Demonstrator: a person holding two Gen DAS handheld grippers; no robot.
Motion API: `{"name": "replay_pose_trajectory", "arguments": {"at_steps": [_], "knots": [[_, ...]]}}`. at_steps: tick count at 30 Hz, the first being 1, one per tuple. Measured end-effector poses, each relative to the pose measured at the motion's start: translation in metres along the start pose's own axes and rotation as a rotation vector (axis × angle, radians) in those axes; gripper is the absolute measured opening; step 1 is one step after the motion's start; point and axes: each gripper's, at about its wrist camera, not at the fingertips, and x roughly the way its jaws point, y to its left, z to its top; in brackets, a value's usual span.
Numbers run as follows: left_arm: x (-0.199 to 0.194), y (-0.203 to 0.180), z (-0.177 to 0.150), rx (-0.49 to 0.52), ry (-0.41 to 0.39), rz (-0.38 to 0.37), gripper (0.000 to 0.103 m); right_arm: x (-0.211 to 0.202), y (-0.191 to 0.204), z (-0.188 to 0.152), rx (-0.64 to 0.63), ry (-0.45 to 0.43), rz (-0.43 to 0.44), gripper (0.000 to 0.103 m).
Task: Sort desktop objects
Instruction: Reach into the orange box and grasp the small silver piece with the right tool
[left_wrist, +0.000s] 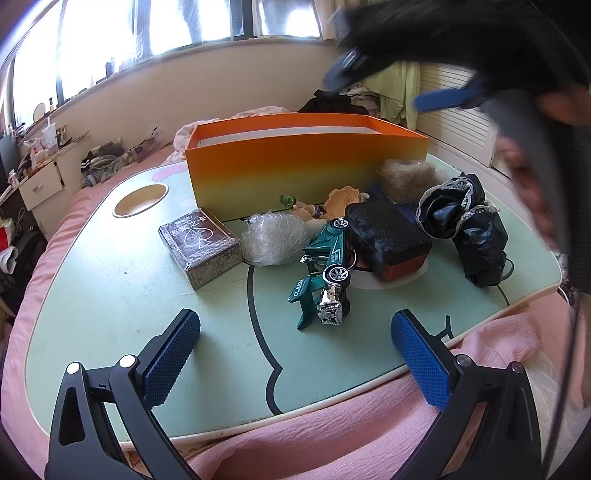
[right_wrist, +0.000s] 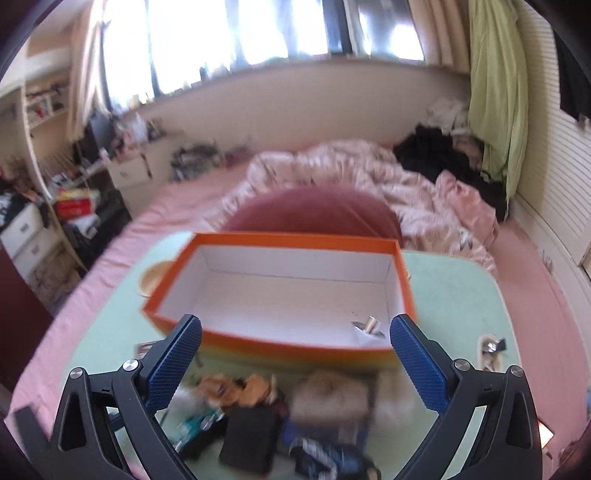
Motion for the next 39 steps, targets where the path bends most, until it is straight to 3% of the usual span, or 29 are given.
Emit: {"name": "replay_pose_trajectory", "arguments": {"at_steps": [3,5,17,23,25,30,39], "knots": [[0.000,-0.001,0.000,0.001,-0.003,-0.001,0.103,0.023,-0.004,-0.005,0.022,0.056,-0.005,0.102],[0.001,0.000,0.000,0.001,-0.003,-0.002,0.103,0.022,-0.006,-0.012,0.025,0.026,-0.001,0.102],[0.001,0.001,0.000,0.000,-0.004,-0.002,0.103,0.024,-0.008,-0.009,0.014,0.065,0.014,0.101],[0.001,0.000,0.000,0.000,-0.004,-0.001,0.103,0.005,-0.014,0.029,-0.042,0.130,0.011,0.075],[0.001,0.000,0.001,0.000,-0.005,-0.001,0.103,0.010,-0.019,0.048,-0.061,0.220,-0.034,0.067],[0.002,0.003,0.000,0.003,-0.003,-0.002,0.103,0.055,-0.021,0.051,-0.099,0.551,-0.065,0.026],[0.003,0.006,0.000,0.005,-0.004,-0.006,0.103,0.104,-0.034,0.039,-0.082,0.758,-0.220,0.026]]}}
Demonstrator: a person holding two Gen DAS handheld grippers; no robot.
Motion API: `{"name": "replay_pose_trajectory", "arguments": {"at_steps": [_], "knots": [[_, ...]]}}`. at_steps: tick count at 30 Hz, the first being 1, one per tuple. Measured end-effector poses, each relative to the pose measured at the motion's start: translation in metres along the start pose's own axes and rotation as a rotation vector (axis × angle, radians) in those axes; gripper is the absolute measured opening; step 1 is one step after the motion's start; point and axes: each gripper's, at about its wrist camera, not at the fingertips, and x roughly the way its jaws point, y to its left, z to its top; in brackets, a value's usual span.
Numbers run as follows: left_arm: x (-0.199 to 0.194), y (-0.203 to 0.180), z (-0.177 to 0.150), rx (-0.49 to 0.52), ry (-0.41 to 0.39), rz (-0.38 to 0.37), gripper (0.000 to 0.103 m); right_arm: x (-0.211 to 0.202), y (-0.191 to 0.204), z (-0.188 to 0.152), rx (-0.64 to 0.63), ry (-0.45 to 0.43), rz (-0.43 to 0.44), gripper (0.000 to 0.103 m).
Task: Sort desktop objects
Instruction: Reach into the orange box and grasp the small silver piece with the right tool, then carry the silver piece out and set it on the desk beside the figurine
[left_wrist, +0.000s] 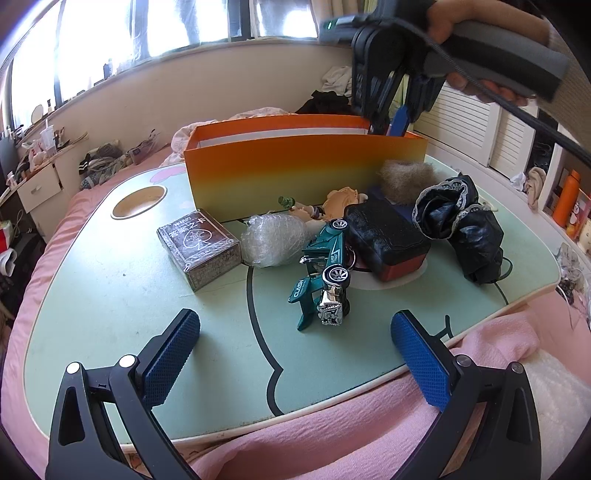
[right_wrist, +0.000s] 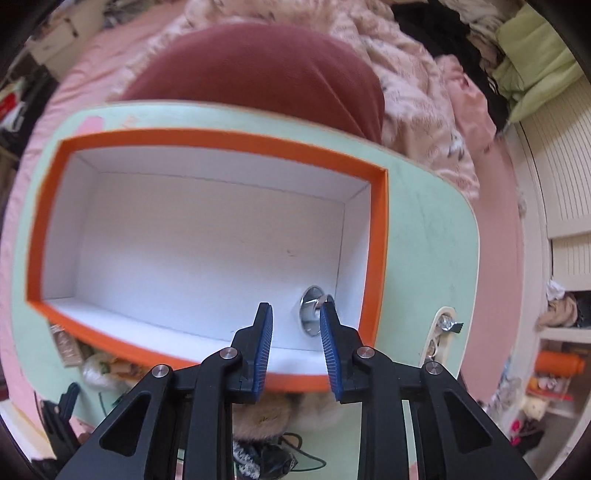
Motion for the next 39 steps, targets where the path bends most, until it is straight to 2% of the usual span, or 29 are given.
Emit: {"name": "replay_pose_trajectory", "arguments": {"at_steps": [2,5,7,8,9,11,14,16,18,21,22,25,27,31,32,34,35,36,38,39], "knots": [[0.000,0.000,0.000,0.001,0.000,-0.001,0.103,0.015,0.003,0.004,0.001,0.039,-0.003,0.027],[-0.001,0.000,0.000,0.007,-0.002,-0.002,0.103,0.017,0.007,0.006,0.014,0.007,-0.046,0.032],[-0.001,0.001,0.000,0.006,-0.001,-0.004,0.103,0.015,0.011,0.003,-0.017,-0.007,-0.087,0.023],[-0.001,0.002,0.000,0.007,-0.001,-0.005,0.103,0.014,0.013,0.002,-0.030,-0.021,-0.098,0.008],[-0.001,0.002,-0.001,0.007,-0.001,-0.006,0.103,0.013,0.010,0.000,-0.027,-0.019,-0.058,0.004],[-0.001,0.002,0.000,0.007,0.000,-0.006,0.103,0.009,0.006,-0.004,-0.018,-0.044,-0.028,0.004],[-0.001,0.003,0.000,0.007,0.001,-0.007,0.103,-0.008,-0.013,-0.007,0.036,-0.129,-0.004,0.004],[-0.001,0.003,0.000,0.008,0.001,-0.008,0.103,-0.032,-0.023,-0.011,0.065,-0.195,0.075,0.004],[-0.001,0.003,0.000,0.008,0.000,-0.007,0.103,-0.049,-0.030,-0.015,0.060,-0.219,0.141,0.004],[-0.001,0.004,0.000,0.008,0.000,-0.007,0.103,-0.074,-0.032,-0.025,0.062,-0.276,0.198,0.004],[-0.001,0.004,0.000,0.008,-0.001,-0.007,0.103,-0.081,-0.026,-0.029,0.053,-0.286,0.248,0.004],[-0.001,0.004,0.000,0.008,0.000,-0.007,0.103,-0.086,-0.005,-0.059,-0.020,-0.267,0.506,0.004],[-0.001,0.004,0.000,0.008,0.000,-0.007,0.103,-0.077,0.011,-0.078,-0.072,-0.247,0.602,0.004],[-0.001,0.005,0.000,0.008,0.000,-0.007,0.103,-0.047,0.039,-0.093,-0.100,-0.230,0.609,0.004],[-0.001,0.005,0.000,0.009,0.000,-0.009,0.103,-0.043,0.040,-0.094,-0.081,-0.261,0.572,0.005],[-0.001,0.004,0.000,0.009,-0.001,-0.010,0.103,-0.046,0.037,-0.100,-0.052,-0.362,0.503,0.010],[-0.002,0.004,0.000,0.009,-0.001,-0.010,0.103,-0.051,0.036,-0.109,-0.045,-0.418,0.461,0.026],[-0.002,0.003,0.000,0.009,-0.002,-0.010,0.103,-0.057,0.033,-0.122,-0.036,-0.487,0.439,0.047],[-0.003,0.003,0.000,0.008,-0.003,-0.012,0.103,-0.068,0.026,-0.160,-0.010,-0.638,0.445,0.060],[-0.003,0.003,0.001,0.007,-0.002,-0.011,0.103,-0.067,0.022,-0.175,-0.012,-0.678,0.458,0.060]]}}
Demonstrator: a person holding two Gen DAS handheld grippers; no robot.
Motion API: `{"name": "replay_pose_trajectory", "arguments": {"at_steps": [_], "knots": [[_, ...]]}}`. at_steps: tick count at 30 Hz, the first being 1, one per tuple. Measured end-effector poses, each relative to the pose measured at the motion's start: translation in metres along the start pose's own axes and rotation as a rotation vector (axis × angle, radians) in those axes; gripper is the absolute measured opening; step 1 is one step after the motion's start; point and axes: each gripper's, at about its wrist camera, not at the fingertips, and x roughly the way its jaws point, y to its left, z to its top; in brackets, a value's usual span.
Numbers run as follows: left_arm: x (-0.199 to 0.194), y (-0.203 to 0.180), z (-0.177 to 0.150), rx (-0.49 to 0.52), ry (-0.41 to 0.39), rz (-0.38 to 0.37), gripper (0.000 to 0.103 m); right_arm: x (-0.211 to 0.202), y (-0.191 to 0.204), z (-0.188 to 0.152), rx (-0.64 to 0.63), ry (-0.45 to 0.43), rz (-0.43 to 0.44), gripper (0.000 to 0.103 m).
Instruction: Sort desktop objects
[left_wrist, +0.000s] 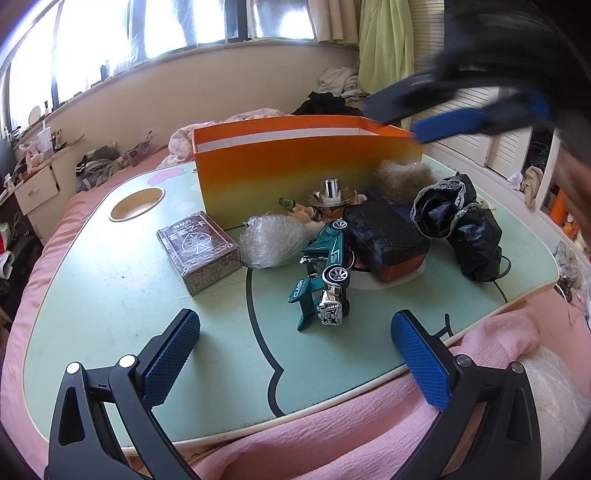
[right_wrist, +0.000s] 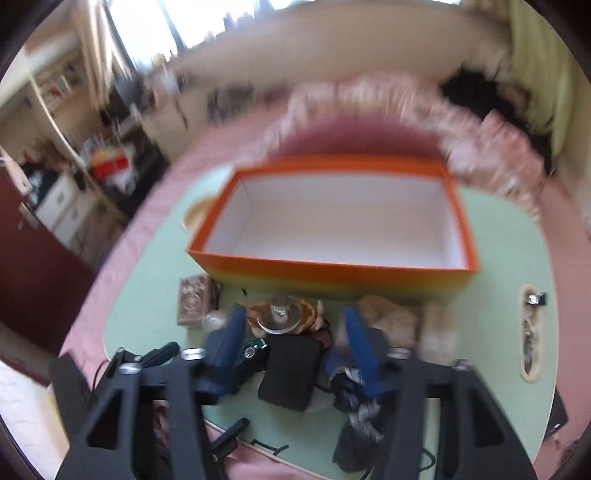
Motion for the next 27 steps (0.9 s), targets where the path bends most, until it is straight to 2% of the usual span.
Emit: {"name": "replay_pose_trajectory", "arguments": {"at_steps": [4,9,10,11,13,14,15,27], "knots": [[0.000,-0.001,0.000,0.000,0.001,0.002,0.103,-0.020,-0.002,-0.054,-0.038,-0.046,0.027,0.061],[0.000,-0.002,0.001,0.003,0.006,0.002,0.103,-0.017,-0.022,-0.110,-0.044,-0.053,-0.089,0.061],[0.000,-0.002,0.001,0.003,0.007,0.003,0.103,-0.011,-0.027,-0.113,-0.044,-0.046,-0.110,0.062],[0.000,-0.002,0.002,0.002,0.008,0.003,0.103,-0.002,-0.031,-0.113,-0.041,-0.017,-0.117,0.068],[0.001,-0.003,0.002,0.005,0.011,0.005,0.103,0.008,-0.035,-0.119,-0.066,-0.058,-0.146,0.080],[0.002,-0.002,0.002,0.005,0.013,0.005,0.103,0.013,-0.032,-0.122,-0.093,-0.077,-0.187,0.094],[0.002,-0.002,0.001,0.005,0.014,0.005,0.103,0.020,-0.027,-0.125,-0.124,-0.097,-0.204,0.103],[0.007,-0.001,0.004,0.002,0.035,-0.004,0.103,0.025,-0.022,-0.121,-0.147,-0.103,-0.189,0.103]]}}
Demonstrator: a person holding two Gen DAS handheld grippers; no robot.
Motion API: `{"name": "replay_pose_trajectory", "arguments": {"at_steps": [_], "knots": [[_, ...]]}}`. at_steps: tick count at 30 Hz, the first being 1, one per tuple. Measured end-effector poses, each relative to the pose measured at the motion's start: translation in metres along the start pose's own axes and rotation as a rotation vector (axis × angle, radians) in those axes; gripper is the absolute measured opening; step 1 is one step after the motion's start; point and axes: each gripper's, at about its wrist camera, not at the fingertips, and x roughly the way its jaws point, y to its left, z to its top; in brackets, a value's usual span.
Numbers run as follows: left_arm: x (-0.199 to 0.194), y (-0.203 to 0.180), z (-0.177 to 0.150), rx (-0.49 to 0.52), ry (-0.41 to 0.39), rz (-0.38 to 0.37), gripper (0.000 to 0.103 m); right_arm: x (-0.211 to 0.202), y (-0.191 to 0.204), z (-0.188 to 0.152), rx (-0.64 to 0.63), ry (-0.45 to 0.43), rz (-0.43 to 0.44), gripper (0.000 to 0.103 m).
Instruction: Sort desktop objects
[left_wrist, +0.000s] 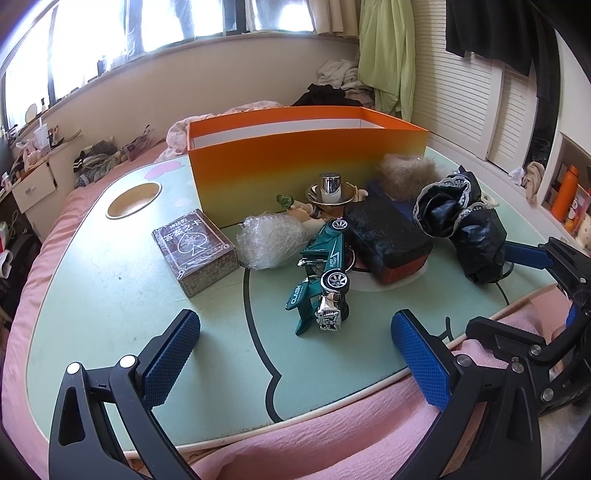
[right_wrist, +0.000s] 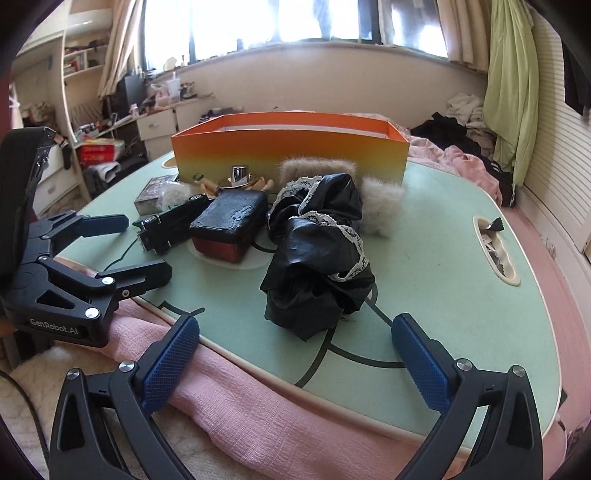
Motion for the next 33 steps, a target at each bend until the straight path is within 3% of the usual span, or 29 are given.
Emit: {"name": "replay_pose_trajectory", "arguments": {"at_steps": [33], "knots": [[0.0027,0.0019,0.0000,-0.001,-0.001,-0.002,0.103,-0.0050,0.0029,-0.0042,-0.003,-0.006,-0.001,0.103]]}}
